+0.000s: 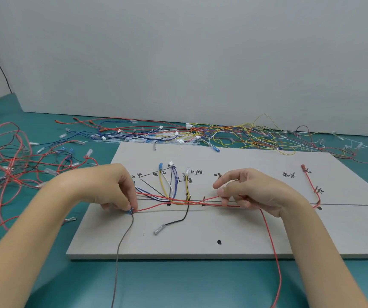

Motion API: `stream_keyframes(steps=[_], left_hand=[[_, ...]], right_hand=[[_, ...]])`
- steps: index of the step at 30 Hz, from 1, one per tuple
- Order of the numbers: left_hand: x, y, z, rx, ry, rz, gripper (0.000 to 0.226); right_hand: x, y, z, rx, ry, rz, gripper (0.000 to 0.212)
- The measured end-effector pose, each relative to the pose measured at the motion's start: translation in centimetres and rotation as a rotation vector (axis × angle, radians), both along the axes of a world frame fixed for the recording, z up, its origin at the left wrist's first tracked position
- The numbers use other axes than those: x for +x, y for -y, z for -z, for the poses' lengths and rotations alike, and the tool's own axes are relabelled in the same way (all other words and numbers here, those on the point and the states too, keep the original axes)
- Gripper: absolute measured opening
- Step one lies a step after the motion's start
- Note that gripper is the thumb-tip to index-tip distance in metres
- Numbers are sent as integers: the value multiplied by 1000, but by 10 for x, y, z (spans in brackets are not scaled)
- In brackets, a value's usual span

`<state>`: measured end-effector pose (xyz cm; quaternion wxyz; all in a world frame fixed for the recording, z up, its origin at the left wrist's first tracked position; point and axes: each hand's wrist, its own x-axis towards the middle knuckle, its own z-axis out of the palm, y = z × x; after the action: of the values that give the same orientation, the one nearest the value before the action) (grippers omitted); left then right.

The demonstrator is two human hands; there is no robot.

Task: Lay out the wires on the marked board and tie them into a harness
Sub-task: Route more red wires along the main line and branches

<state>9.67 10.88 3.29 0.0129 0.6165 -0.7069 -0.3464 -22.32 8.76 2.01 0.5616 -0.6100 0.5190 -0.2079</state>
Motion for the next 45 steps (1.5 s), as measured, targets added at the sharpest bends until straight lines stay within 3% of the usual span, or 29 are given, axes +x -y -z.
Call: stream_keyframes(steps=[8, 12, 21, 37, 41, 45], left_hand=[[-12, -9, -3, -85, 129, 46, 25], [-24, -15, 4, -246, 192, 23, 12], [-40, -15, 15, -489, 333, -19, 57], [-49, -14, 25, -611, 456, -136, 58], [-48, -13, 28, -598, 433, -175, 56], [-44, -8, 32, -561, 256, -202, 45]], right_hand=[[2, -2, 0, -14, -45, 26, 16], [3, -3, 0, -39, -92, 43, 13], [2, -1, 0, -84, -53, 80, 5], [6, -4, 2, -97, -135, 10, 10], [6, -5, 2, -102, -154, -13, 14], [7, -6, 2, -92, -197, -76, 18]])
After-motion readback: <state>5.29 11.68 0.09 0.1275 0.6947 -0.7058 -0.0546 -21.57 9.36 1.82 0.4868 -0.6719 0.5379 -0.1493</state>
